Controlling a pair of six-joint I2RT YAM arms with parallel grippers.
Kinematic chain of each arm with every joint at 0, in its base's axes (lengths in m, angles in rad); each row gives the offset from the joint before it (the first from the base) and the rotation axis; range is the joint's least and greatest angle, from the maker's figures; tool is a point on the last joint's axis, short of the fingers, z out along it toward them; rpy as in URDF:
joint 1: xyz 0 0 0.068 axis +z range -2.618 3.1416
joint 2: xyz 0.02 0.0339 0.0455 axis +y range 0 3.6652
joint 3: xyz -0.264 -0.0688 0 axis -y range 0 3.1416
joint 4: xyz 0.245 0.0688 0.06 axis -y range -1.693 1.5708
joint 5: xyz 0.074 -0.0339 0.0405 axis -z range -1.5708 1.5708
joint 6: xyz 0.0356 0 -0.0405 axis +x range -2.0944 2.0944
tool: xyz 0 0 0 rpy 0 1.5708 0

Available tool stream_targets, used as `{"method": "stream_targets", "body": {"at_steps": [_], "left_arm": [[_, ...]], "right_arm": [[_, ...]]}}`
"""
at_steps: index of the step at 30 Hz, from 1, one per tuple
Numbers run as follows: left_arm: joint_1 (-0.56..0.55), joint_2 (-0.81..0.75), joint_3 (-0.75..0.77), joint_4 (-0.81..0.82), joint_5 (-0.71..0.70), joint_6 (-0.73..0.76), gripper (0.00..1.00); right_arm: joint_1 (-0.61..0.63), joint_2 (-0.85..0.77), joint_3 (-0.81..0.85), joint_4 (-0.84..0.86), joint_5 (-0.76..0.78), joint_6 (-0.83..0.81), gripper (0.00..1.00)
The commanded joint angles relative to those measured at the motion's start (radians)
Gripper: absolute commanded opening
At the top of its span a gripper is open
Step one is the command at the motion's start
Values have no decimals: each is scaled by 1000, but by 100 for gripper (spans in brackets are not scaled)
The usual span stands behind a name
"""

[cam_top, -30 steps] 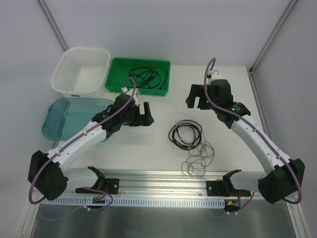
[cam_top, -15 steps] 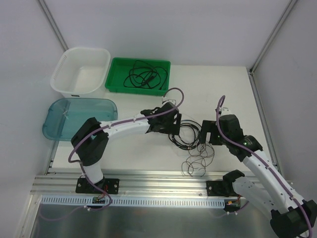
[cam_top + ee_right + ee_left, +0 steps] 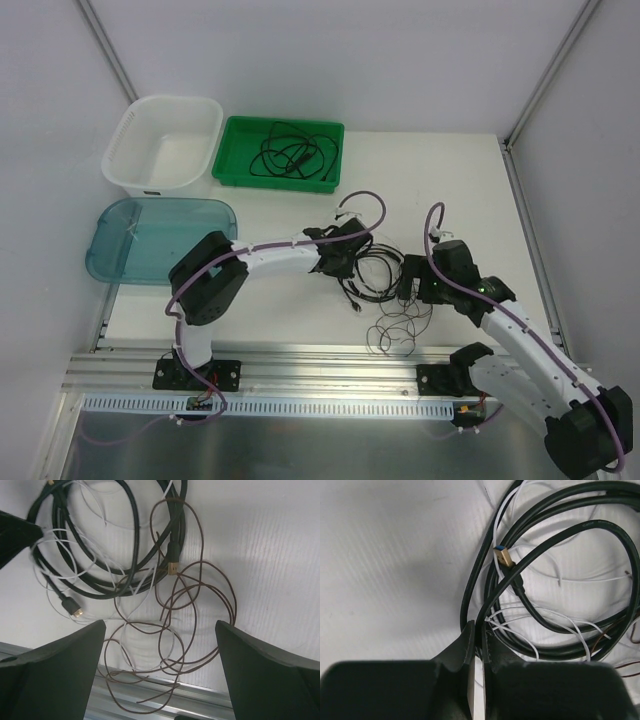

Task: Untangle the cables

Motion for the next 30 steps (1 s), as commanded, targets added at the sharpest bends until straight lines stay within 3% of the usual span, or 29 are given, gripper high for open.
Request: {"method": "stream_targets", "body": {"at_steps": [1, 8, 16, 19, 22, 23, 25, 26, 30], "left_arm": [[-1, -136, -50, -30, -65, 9, 0], [1, -400, -136, -69, -130, 35, 0], [87, -731, -87, -156, -194, 110, 0], [151, -820, -29, -202, -193, 167, 0], [202, -873, 40, -266, -197, 210, 0], [214, -883, 54, -277, -199, 219, 0], [232, -914, 87, -305, -220, 247, 0], [237, -922, 97, -313, -229, 261, 0], [252, -960, 135, -360, -308, 314, 0]], "right_arm": [[11, 65, -38, 85, -45, 42, 96], [24, 225, -69, 193, -45, 65, 95], [48, 340, -54, 207, -4, 83, 85], [48, 352, -48, 193, 33, 89, 70], [50, 371, -29, 161, 73, 91, 45], [50, 378, -22, 135, 88, 86, 27], [50, 375, 12, 93, 151, 80, 14], [48, 365, 29, 41, 182, 71, 2], [5, 300, 121, -95, 317, 39, 1]]}}
